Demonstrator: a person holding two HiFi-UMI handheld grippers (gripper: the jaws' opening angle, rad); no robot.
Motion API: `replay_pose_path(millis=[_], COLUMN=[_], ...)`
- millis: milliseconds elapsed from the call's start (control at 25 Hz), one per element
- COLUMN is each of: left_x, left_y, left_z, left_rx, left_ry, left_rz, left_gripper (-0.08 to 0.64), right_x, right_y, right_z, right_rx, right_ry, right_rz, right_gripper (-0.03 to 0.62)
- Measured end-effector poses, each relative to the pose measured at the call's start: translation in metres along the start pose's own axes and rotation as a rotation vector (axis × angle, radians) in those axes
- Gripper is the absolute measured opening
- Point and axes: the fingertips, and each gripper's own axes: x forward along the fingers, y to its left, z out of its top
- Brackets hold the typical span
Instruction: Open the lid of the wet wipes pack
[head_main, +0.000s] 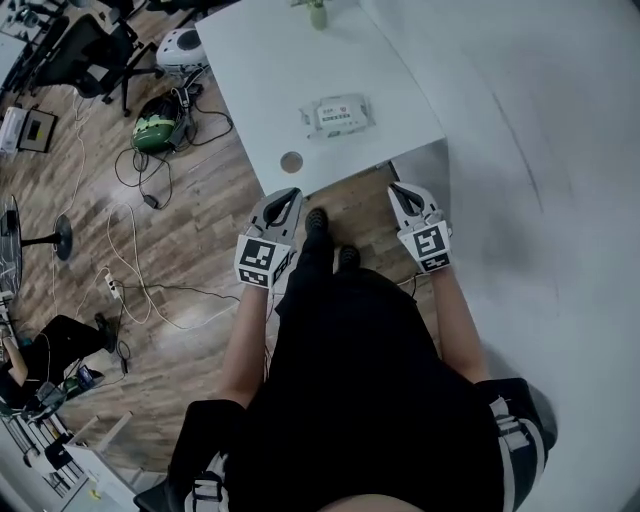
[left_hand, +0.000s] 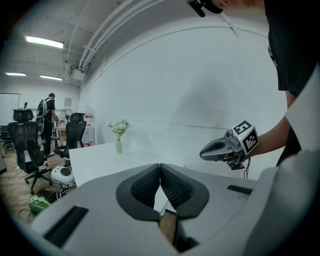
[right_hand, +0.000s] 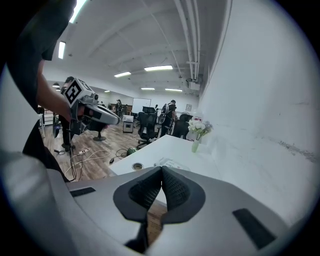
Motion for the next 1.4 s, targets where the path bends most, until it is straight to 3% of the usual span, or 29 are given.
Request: replay_pose_path(millis=[480,960,1400], left_x=[0.064,0.110,0.130], left_y=[0.065,0.112,0.128], left_z=[0.009,0.025,0.018], left_rx=[-0.006,0.051,0.049], left_ry=[0.010,-0.003,0.019], left_rz=[-0.119,-0.248,-0.295], left_gripper=[0.023,0.023,0.023], right_x=[0.064,0.105,0.142], right_y=[-0.036,-0.063,-0.072], right_z=[0.024,0.053,0.068], right_rx=[0.009,0.001,-0.049], right_ry=[0.037,0.044,0.054], right_rz=[-0.088,-0.214,-0.188], right_gripper=[0.017,0.017,0.017])
